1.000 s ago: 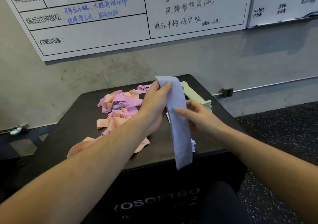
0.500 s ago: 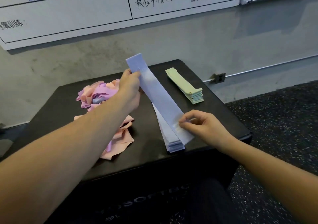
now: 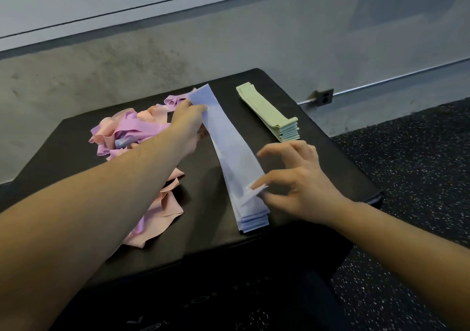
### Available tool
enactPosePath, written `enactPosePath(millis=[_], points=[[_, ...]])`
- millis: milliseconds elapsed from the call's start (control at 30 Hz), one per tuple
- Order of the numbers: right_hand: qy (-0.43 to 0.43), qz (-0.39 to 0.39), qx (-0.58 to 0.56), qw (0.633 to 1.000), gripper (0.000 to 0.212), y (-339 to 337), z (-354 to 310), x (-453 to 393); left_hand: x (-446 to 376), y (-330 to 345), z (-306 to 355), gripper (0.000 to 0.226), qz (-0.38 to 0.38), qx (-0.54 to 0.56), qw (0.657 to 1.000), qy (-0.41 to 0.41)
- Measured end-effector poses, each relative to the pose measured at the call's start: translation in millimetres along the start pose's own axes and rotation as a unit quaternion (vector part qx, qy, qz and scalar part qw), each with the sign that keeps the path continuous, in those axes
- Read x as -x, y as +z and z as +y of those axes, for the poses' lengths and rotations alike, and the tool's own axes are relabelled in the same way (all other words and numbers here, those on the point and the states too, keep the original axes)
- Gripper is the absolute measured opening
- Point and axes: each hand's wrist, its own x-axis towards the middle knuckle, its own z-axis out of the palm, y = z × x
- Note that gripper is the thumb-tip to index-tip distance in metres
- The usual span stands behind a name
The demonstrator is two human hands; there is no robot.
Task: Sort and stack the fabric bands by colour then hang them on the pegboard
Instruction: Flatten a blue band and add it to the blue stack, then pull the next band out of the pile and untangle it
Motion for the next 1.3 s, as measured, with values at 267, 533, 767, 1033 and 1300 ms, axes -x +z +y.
enactPosePath(millis=[267,533,767,1033,1300], points=[[-0.032,-0.127,-0.130,0.983,0.013,16,7,-5,-34,9,-34,0.022,-0.008,-0.096,0.995,-0.020],[-0.017,-0.193,-0.192,0.962,0.010,24,14,6,-61,9,-68,0.023,-0.008,-0.242,0.970,-0.004],[0.028,-0.144,-0.207,0.967,0.017,19,16,-19,-61,-9,-63,0.033,-0.004,-0.256,0.966,0.047],[0.099,-0.188,-0.186,0.959,0.016,42,5,-79,-31,-83,-44,0.012,-0.065,-0.507,0.820,0.256],[0.089,-0.229,-0.193,0.950,0.022,98,-27,-143,-40,-204,-62,0.041,-0.043,-0.637,0.747,0.184]])
